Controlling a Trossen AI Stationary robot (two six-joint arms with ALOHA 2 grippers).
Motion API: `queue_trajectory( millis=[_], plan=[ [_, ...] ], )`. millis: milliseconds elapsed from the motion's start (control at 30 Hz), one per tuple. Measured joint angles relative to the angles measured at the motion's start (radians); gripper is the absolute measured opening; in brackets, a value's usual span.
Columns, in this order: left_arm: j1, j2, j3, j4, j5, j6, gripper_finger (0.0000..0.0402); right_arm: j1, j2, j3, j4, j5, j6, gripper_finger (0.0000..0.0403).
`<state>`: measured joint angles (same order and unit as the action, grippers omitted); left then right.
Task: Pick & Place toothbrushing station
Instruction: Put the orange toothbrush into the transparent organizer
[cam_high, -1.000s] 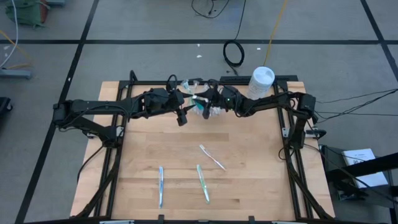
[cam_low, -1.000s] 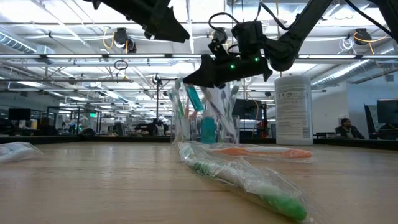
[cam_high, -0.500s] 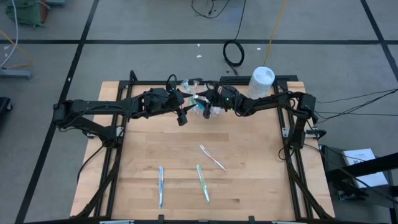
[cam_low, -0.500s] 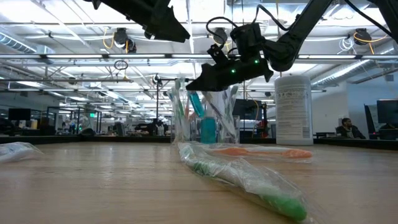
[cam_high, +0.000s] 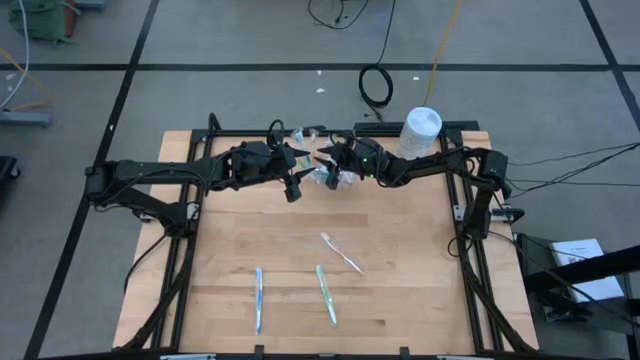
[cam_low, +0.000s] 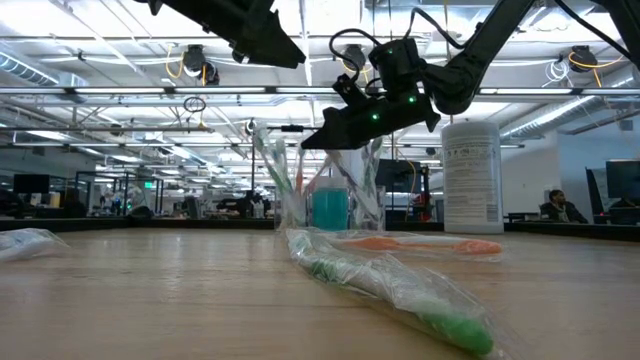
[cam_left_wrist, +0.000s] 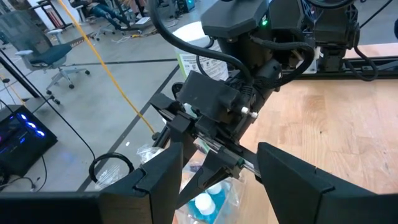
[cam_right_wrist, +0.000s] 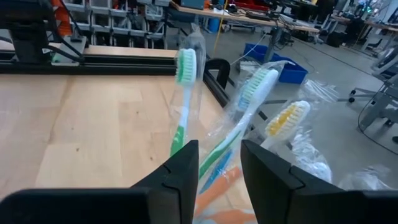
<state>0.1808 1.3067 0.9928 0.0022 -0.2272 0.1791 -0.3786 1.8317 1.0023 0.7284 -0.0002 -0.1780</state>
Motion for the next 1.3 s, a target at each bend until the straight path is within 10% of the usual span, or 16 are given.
queue_trajectory(
  millis=[600,1300],
  plan=[
    [0.000,0.000,0.000,-0.029,0.000,-0.004,0.0214,0.039,-0.056,0.000,-0.079,0.000,0.032,0.0138],
    [-0.068,0.000,-0.001,-0.147,0.001,-0.116,0.0214,0.369,-0.258,-0.003,-0.777,-0.002,0.355,0.0135]
  ],
)
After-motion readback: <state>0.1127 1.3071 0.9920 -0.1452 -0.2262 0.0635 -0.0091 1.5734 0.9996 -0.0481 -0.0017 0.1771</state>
